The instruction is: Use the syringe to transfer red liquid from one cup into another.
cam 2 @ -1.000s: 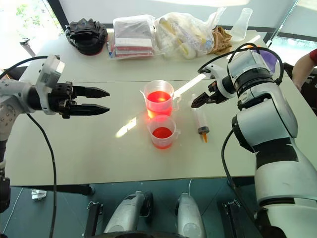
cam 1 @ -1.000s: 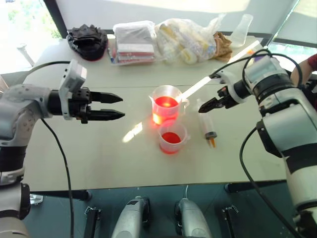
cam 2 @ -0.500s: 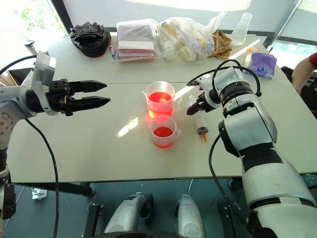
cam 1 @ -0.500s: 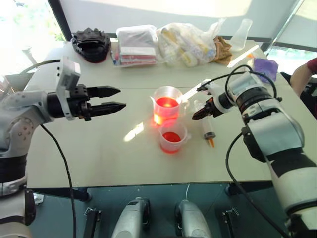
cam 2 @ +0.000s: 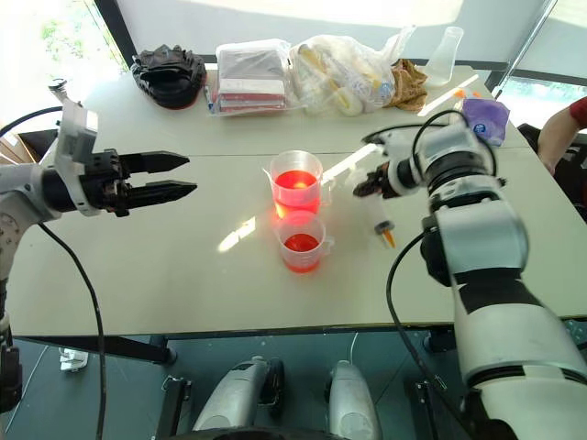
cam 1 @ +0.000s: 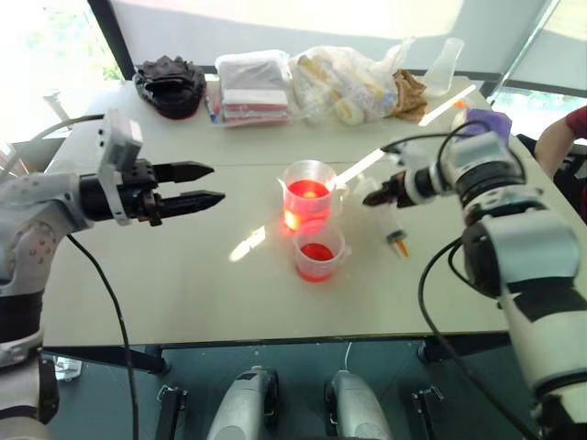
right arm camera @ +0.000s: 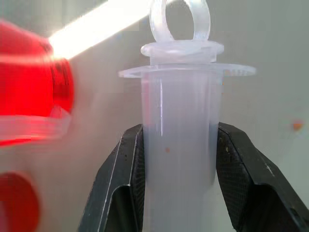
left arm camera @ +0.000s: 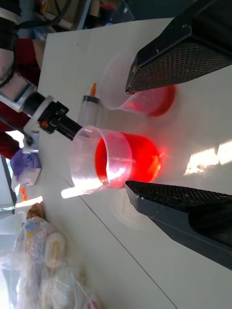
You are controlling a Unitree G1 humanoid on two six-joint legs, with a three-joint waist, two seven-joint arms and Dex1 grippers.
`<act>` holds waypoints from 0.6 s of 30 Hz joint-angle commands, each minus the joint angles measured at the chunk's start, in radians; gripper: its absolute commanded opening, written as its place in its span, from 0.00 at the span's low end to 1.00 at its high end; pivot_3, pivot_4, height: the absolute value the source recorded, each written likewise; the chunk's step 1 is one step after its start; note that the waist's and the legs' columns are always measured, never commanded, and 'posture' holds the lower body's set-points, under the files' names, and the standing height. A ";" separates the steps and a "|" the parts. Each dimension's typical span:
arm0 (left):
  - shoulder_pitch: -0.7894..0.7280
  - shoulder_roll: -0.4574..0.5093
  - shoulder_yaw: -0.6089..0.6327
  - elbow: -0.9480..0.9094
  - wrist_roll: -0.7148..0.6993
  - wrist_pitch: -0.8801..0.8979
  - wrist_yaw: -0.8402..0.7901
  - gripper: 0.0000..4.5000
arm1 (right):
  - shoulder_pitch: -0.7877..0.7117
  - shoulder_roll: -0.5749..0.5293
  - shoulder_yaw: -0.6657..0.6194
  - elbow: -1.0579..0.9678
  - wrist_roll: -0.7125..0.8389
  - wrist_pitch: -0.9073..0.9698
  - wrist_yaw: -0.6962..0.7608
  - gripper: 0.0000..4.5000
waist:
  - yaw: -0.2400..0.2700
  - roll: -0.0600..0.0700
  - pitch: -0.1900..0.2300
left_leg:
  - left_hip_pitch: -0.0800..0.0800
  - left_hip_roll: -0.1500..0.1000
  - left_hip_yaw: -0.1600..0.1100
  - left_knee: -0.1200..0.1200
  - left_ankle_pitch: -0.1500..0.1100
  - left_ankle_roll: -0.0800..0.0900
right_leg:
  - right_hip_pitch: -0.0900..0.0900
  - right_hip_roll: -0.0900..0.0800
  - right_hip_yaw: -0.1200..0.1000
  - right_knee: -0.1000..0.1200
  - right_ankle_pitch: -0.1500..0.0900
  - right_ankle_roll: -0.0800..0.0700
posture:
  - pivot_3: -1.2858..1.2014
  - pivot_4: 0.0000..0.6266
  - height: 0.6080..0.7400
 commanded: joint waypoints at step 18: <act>-0.612 -0.269 -0.157 0.641 0.322 -0.462 -0.086 0.67 | 0.486 0.254 -0.235 -1.155 0.451 -0.425 -0.122 0.33 | 0.010 -0.005 0.000 | -0.002 -0.001 0.000 0.004 0.000 0.007 | 0.002 0.001 -0.002 0.001 0.001 0.002 | 0.52 0.24 1.00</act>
